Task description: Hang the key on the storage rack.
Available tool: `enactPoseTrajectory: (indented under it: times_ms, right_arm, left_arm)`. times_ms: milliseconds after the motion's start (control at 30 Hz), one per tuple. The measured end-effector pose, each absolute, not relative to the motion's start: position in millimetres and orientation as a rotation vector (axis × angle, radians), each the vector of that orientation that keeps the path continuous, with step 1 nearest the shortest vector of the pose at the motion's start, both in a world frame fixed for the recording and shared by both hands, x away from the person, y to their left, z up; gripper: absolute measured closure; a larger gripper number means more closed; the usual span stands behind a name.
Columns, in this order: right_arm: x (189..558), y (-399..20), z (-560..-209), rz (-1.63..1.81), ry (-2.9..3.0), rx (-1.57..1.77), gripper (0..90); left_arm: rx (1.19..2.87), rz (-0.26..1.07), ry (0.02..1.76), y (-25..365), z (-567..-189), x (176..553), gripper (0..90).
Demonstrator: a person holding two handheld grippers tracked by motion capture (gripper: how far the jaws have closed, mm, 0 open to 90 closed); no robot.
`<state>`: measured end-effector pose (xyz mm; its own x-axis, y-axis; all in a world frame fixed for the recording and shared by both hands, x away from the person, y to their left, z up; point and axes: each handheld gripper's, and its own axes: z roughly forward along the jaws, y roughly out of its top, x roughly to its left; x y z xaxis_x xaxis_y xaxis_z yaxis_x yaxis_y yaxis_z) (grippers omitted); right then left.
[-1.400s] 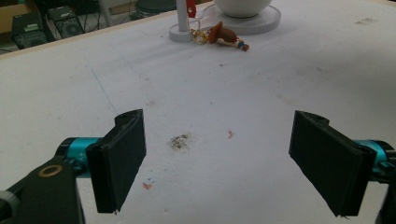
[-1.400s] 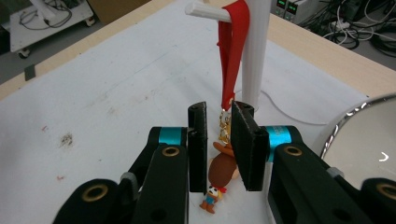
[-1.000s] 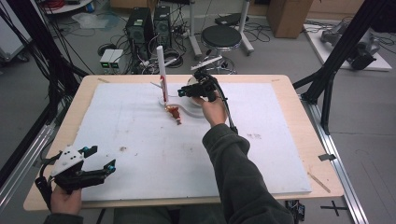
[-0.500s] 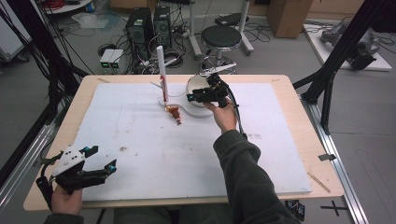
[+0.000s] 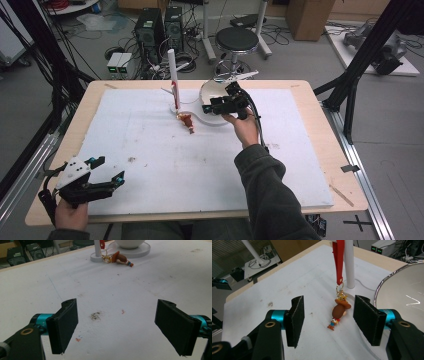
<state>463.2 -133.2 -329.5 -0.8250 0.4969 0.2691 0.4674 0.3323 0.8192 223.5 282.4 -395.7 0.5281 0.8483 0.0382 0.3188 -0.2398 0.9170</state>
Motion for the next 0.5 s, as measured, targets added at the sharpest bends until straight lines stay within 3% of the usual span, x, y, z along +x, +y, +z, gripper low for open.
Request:
enactPoseTrajectory:
  times_ms: [300,500]
  right_arm:
    - [456,-137,-326,1.561,2.529,0.913,30.8]
    - [450,-144,-328,1.552,2.517,0.911,28.8]
  left_arm:
    - [1.8,0.686,0.975,283,-396,223,19.3]
    - [1.8,0.687,0.976,284,-396,223,19.3]
